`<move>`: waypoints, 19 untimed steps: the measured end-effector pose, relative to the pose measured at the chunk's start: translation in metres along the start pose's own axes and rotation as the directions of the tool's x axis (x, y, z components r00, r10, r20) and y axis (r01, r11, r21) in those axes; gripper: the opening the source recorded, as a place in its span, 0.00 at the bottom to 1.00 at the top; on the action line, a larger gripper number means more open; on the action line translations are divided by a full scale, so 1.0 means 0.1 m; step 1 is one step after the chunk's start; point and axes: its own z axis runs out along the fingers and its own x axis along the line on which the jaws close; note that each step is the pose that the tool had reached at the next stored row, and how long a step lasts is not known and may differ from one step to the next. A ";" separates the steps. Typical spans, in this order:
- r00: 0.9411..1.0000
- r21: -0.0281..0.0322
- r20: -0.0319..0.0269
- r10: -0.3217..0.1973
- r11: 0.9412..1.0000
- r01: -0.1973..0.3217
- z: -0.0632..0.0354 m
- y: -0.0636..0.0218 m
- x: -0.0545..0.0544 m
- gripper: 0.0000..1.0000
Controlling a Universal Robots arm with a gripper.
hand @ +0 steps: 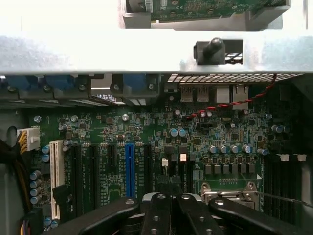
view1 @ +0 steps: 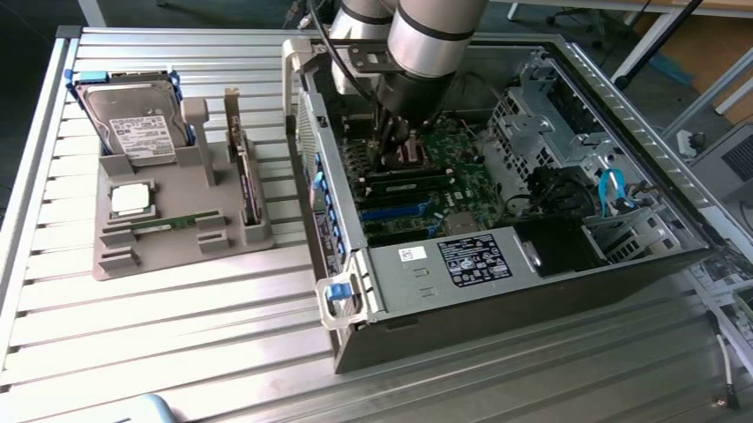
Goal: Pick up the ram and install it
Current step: 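Press down the ram until it locks into place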
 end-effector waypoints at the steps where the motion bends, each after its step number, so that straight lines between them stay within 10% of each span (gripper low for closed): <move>1: 1.000 0.000 0.000 0.000 1.000 0.000 0.000 -0.016 0.00 0.11; 19: 1.000 0.000 -0.001 0.000 1.000 0.000 -0.007 -0.402 -0.01 0.11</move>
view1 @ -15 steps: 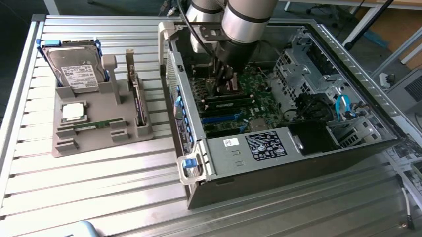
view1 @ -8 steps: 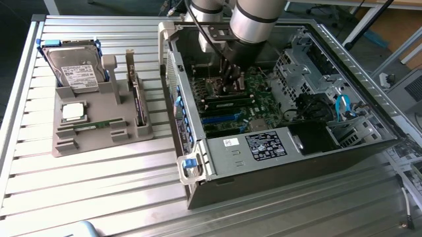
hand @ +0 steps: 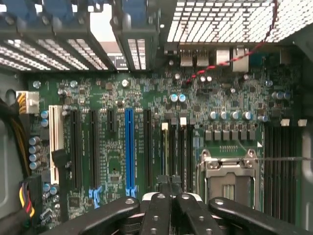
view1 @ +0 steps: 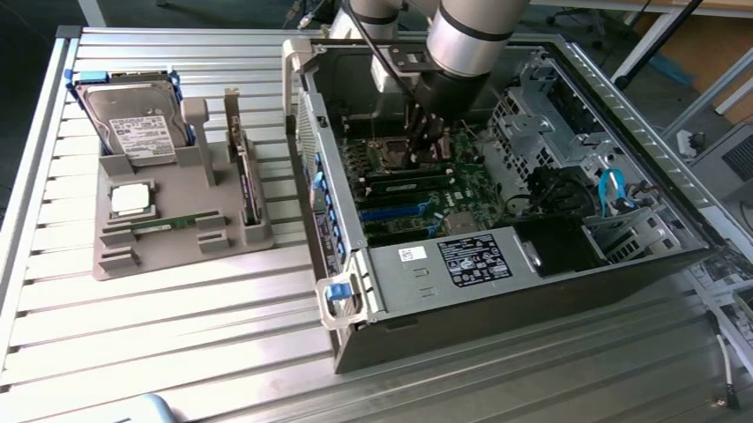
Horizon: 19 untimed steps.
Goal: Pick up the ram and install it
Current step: 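Press down the ram until it locks into place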
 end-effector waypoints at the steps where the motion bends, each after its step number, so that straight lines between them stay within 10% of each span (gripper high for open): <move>1: 1.000 0.000 0.000 0.000 1.000 0.000 -0.001 -0.026 0.00 0.11; 19: 1.000 0.000 0.000 0.000 1.000 0.000 -0.007 -0.341 -0.01 0.11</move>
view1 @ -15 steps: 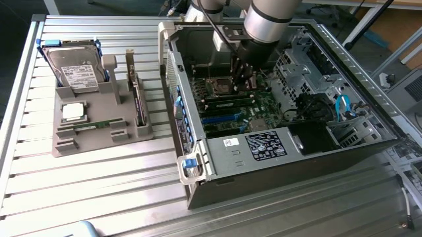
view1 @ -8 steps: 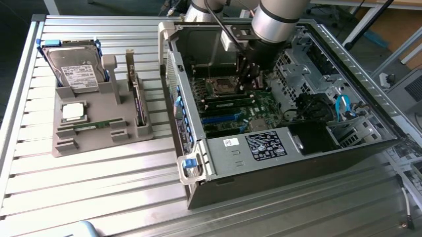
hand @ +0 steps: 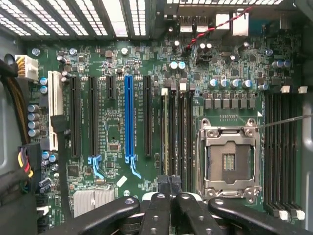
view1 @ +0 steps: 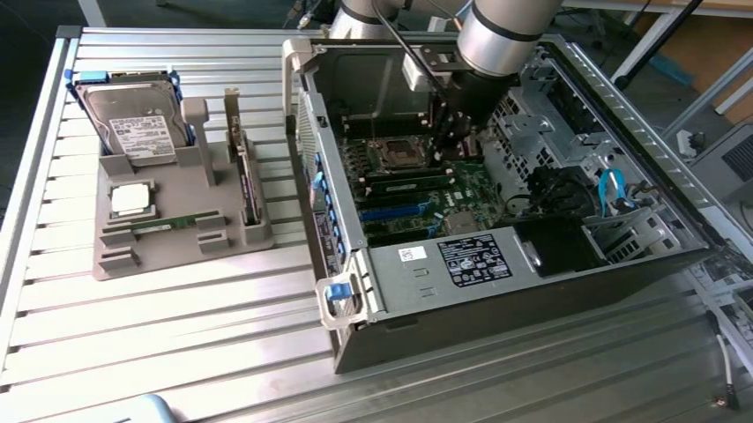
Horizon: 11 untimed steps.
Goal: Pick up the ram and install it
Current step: 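Press down the ram until it locks into place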
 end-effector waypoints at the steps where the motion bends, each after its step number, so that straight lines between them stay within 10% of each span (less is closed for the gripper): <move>1: 1.000 0.000 0.000 0.000 1.000 0.000 0.000 -0.001 0.00 0.11; 11: 1.000 0.000 0.000 0.000 1.000 0.000 0.000 -0.001 0.00 0.11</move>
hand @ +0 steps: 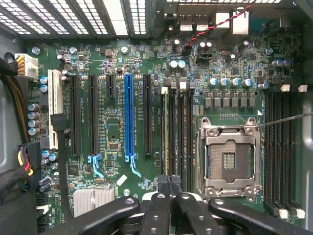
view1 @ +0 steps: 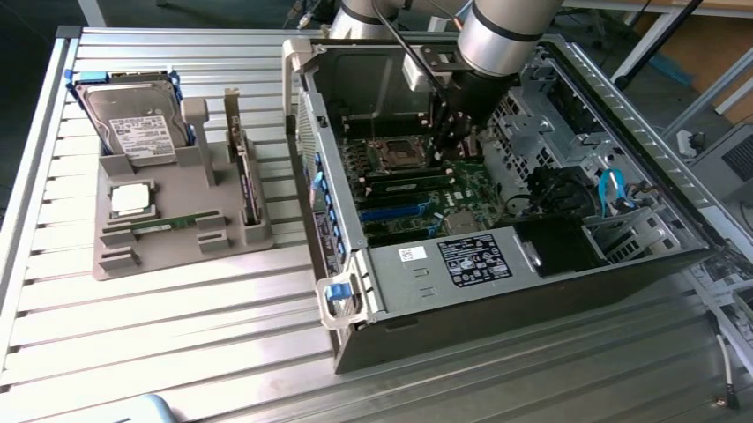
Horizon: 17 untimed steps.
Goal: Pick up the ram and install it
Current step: 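Press down the ram until it locks into place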
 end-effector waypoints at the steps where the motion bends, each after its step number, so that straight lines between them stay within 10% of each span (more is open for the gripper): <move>1: 1.000 0.000 0.000 0.000 1.000 0.000 0.000 0.000 0.00 0.11; 17: 1.000 0.000 -0.001 0.000 1.000 0.000 -0.314 0.006 -0.01 0.11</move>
